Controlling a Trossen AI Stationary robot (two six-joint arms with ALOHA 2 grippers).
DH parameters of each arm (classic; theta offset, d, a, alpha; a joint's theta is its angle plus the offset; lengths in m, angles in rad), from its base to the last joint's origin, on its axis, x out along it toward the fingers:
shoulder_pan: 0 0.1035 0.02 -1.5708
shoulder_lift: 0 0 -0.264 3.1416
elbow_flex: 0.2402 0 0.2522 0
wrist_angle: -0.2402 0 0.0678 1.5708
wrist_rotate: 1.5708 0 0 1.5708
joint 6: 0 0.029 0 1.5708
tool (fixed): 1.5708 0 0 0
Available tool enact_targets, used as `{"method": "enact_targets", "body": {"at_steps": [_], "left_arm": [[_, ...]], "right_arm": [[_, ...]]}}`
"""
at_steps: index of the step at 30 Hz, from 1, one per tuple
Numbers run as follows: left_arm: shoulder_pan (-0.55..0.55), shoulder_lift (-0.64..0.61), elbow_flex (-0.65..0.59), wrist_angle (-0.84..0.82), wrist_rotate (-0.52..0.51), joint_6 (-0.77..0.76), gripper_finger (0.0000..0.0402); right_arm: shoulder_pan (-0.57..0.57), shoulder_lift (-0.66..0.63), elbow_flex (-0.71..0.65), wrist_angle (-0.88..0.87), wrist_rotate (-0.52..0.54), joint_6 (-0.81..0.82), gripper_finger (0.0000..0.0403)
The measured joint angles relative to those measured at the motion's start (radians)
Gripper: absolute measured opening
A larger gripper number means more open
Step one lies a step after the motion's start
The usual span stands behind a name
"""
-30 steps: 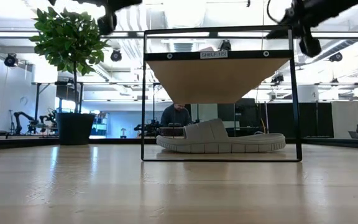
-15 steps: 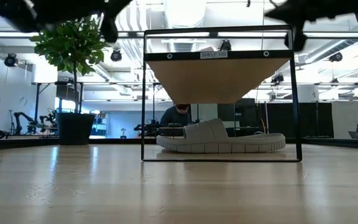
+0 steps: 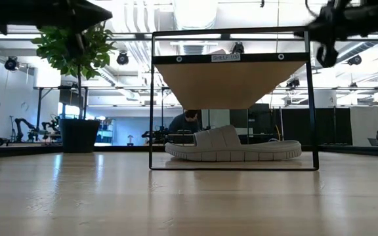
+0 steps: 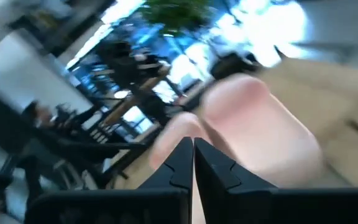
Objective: Pick and place slides into the shelf
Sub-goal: Return to Home Position
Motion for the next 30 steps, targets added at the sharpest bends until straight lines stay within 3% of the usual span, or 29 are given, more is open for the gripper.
{"method": "enact_targets", "body": {"at_steps": [4,7,10,20,25,30], "left_arm": [[-0.002,-0.046,-0.016,-0.028,0.008,0.013,0.0],[0.0,-0.069,-0.042,-0.024,0.003,0.032,0.0],[0.001,-0.133,-0.082,-0.026,0.001,0.032,0.0],[0.0,-0.365,-0.273,0.093,0.012,0.029,0.0],[0.0,-0.461,-0.324,0.095,0.024,0.005,0.0],[0.0,-0.443,-0.332,0.1,0.041,-0.035,0.0]], "right_arm": [[-0.03,0.003,-0.012,-0.094,0.069,0.134,0.0009],[-0.026,-0.003,-0.005,-0.022,-0.035,0.001,0.0009],[-0.031,-0.009,-0.003,0.036,-0.148,-0.034,0.0009],[-0.033,-0.118,-0.122,0.054,-0.156,0.025,0.0009],[-0.03,-0.244,-0.253,0.28,-0.14,0.201,0.0009],[0.017,-0.364,-0.366,0.573,-0.069,0.415,0.0009]]}}
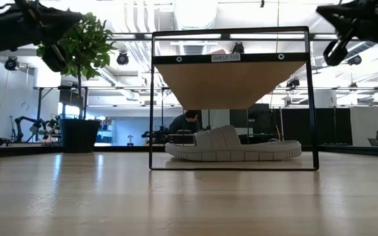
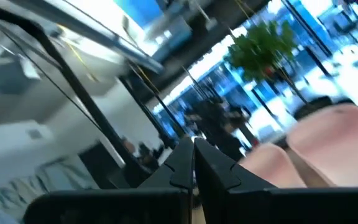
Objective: Pick and place slides into the shelf
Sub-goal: Return to Home Position
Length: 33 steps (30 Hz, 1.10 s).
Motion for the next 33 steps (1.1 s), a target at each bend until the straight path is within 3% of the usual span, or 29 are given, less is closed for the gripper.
{"method": "enact_targets", "body": {"at_steps": [8,23,28,33], "left_arm": [[-0.001,0.023,-0.009,0.03,0.008,-0.02,0.0],[0.0,0.011,-0.014,0.041,0.008,-0.013,0.0],[0.0,0.01,-0.03,0.028,0.041,0.022,0.0],[-0.001,0.011,-0.033,-0.11,0.125,0.098,0.0]], "right_arm": [[0.195,-0.055,-0.016,-0.114,0.131,-0.043,0.0009],[0.631,-0.026,-0.106,-0.027,0.408,-0.181,0.0009],[0.66,-0.029,-0.106,-0.048,0.421,-0.267,0.0009],[0.66,-0.029,-0.117,-0.111,0.396,-0.339,0.0009]]}}
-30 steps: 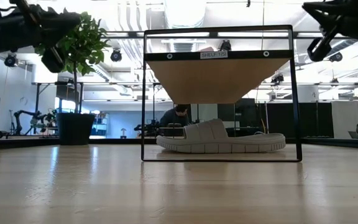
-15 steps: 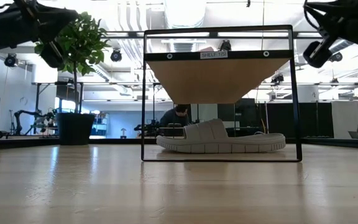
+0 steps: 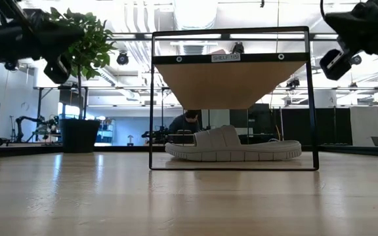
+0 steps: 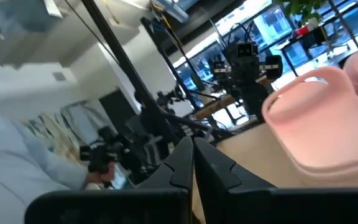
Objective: Pick and place slides into the shelf
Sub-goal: Return to Home Position
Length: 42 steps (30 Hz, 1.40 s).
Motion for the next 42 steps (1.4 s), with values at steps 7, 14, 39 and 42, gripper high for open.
{"method": "enact_targets", "body": {"at_steps": [7,14,39,42], "left_arm": [[0.0,-0.025,-0.025,-0.05,0.035,0.024,0.0],[0.001,-0.014,-0.025,-0.178,-0.03,0.05,0.0],[0.001,0.005,-0.027,-0.189,-0.092,0.348,0.0],[0.0,0.004,-0.026,-0.187,0.004,0.467,0.0]], "right_arm": [[-0.003,0.0,-0.005,-0.026,-0.004,-0.087,0.0009],[-0.003,-0.015,-0.005,-0.138,-0.014,-0.206,0.0009],[-0.003,0.016,-0.005,-0.23,0.061,-0.478,0.0009],[-0.003,0.016,-0.005,-0.23,0.061,-0.533,0.0009]]}}
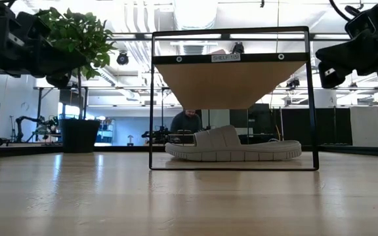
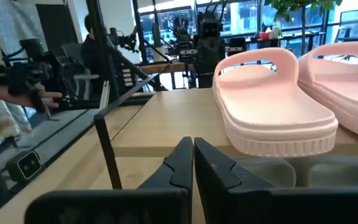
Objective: Pick and place slides into the shelf
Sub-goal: Return to Home Position
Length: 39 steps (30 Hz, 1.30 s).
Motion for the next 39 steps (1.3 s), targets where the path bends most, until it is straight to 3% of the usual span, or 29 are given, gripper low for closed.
{"method": "enact_targets", "body": {"at_steps": [4,16,39], "left_arm": [[0.0,0.006,0.0,0.001,0.006,0.002,0.0],[0.001,0.008,0.0,0.001,0.006,0.001,0.0],[0.001,0.008,0.0,0.0,0.007,0.001,0.0]], "right_arm": [[0.0,0.0,0.0,0.001,0.0,-0.006,0.0009],[0.0,0.0,0.0,0.0,0.0,0.178,0.0009],[0.0,0.0,0.0,0.0,0.0,0.181,0.0009]]}}
